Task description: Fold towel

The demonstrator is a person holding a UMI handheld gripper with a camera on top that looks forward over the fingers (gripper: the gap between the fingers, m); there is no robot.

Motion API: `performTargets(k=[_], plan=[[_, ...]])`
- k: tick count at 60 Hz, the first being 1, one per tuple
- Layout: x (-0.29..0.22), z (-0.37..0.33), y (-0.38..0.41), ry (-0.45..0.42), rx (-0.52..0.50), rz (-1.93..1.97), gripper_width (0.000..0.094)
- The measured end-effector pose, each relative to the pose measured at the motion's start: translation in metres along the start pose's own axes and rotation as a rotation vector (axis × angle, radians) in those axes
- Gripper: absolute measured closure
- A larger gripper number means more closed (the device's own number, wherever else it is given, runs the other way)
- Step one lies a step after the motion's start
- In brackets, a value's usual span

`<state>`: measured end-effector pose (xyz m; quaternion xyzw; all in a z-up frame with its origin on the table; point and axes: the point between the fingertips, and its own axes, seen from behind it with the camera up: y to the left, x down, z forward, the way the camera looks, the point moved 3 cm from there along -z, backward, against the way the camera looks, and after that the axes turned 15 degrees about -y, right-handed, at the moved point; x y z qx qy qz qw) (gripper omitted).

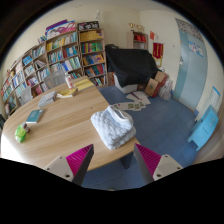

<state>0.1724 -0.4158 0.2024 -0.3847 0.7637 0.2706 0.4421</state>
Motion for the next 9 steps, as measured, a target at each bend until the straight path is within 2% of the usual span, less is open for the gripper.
performTargets(k=[9], plan=[[0.026, -0.068, 0.015, 0.030, -0.022, 0.047, 0.0085]])
